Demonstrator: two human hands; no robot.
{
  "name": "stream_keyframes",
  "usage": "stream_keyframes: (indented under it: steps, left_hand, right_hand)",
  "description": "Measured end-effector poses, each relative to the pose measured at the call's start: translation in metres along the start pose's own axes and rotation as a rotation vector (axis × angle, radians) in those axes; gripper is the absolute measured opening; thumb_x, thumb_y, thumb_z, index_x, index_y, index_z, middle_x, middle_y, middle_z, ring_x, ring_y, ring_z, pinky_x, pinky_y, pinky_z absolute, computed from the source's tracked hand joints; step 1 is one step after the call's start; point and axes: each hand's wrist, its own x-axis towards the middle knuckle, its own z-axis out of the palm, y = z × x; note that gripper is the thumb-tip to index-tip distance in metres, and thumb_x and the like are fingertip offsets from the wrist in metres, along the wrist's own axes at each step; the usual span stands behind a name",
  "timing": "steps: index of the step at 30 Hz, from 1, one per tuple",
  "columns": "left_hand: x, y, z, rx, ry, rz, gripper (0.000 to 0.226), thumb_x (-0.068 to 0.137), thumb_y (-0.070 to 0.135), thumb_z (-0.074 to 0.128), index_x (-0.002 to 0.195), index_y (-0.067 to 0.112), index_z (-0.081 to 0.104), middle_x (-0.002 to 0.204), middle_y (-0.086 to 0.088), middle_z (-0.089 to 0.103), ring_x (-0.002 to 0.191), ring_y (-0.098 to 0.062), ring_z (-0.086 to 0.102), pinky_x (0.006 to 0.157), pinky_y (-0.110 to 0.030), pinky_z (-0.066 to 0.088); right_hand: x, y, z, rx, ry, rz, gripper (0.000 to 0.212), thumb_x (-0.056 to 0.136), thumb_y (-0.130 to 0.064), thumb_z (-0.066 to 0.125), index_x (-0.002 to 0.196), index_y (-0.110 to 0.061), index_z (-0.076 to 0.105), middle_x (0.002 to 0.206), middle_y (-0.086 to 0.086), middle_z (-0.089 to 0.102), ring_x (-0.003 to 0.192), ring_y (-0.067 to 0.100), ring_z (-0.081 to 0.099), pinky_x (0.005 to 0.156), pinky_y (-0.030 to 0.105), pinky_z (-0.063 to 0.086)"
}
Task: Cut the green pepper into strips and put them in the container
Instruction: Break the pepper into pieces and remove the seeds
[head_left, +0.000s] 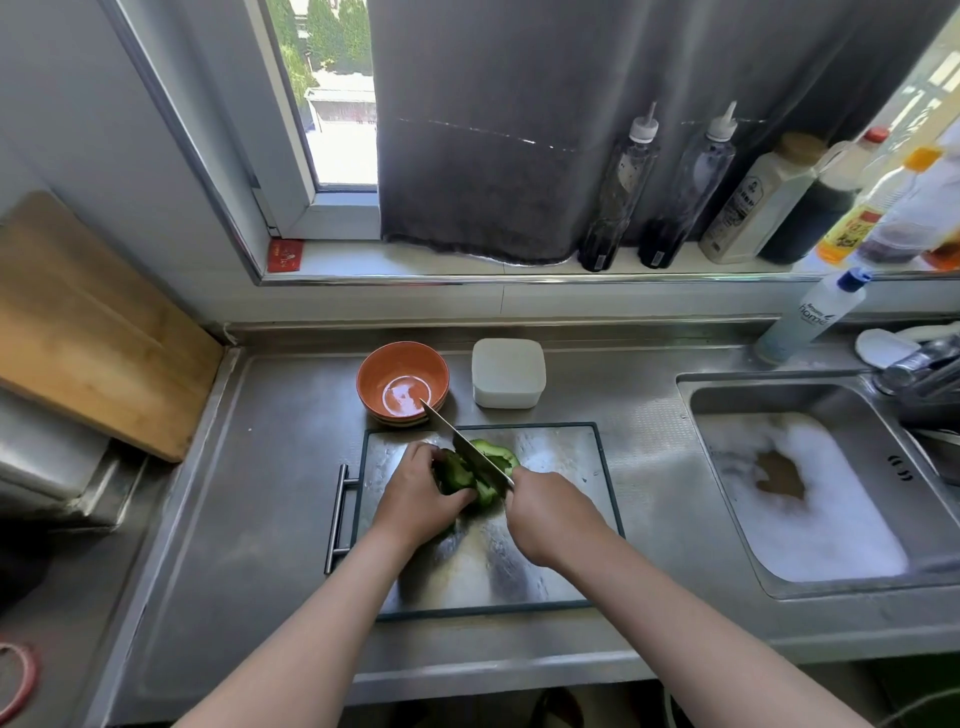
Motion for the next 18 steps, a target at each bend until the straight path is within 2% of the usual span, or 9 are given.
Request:
stream_keyframes:
  steps: [4,9,12,15,18]
  left_hand:
    - [-0.002,0.003,0.005,-0.005,-0.009,0.025,0.052,0.064,0.032,0.086,0.105,0.014,0.060,0.104,0.006,0.051,0.093,-0.011,0.054,0.081,-0.020,0.043]
    - [-0.002,0.001,0.006,0.009,-0.002,0.021,0.052,0.067,0.034,0.086,0.108,0.015,0.059,0.107,0.006,0.051,0.094,-0.010,0.053,0.082,-0.021,0.043]
    - [0.000,0.002,0.006,0.010,-0.006,0.009,0.054,0.067,0.036,0.086,0.108,0.015,0.059,0.107,0.006,0.051,0.096,-0.011,0.053,0.083,-0.022,0.042]
    - [0.000,0.003,0.006,0.002,-0.003,0.022,0.053,0.066,0.034,0.086,0.107,0.015,0.058,0.107,0.006,0.050,0.095,-0.011,0.053,0.082,-0.020,0.042]
    - [-0.002,0.003,0.007,-0.007,-0.020,0.063,0.054,0.065,0.033,0.088,0.107,0.017,0.058,0.107,0.008,0.049,0.095,-0.007,0.052,0.082,-0.017,0.041]
  right_hand:
    - [-0.005,0.005,0.000,-0.035,-0.005,0.001,0.016,0.098,-0.012,0.043,0.111,-0.017,0.052,0.084,0.002,0.053,0.073,0.021,0.054,0.050,0.030,0.033]
    - [0.007,-0.002,-0.001,-0.036,-0.035,0.034,0.021,0.098,-0.012,0.044,0.116,-0.016,0.054,0.095,0.005,0.058,0.081,0.024,0.059,0.054,0.031,0.037]
    - [0.006,0.001,0.002,-0.037,-0.039,0.032,0.020,0.098,-0.012,0.043,0.116,-0.017,0.054,0.094,0.004,0.057,0.080,0.022,0.057,0.055,0.031,0.037]
    - [0.003,0.012,0.004,-0.046,-0.063,0.048,0.015,0.098,-0.012,0.043,0.108,-0.018,0.053,0.087,0.000,0.052,0.072,0.017,0.052,0.052,0.028,0.033]
    - [0.004,0.024,0.011,0.002,-0.098,0.070,0.011,0.100,-0.015,0.041,0.099,-0.020,0.051,0.085,-0.001,0.052,0.072,0.018,0.052,0.052,0.028,0.032]
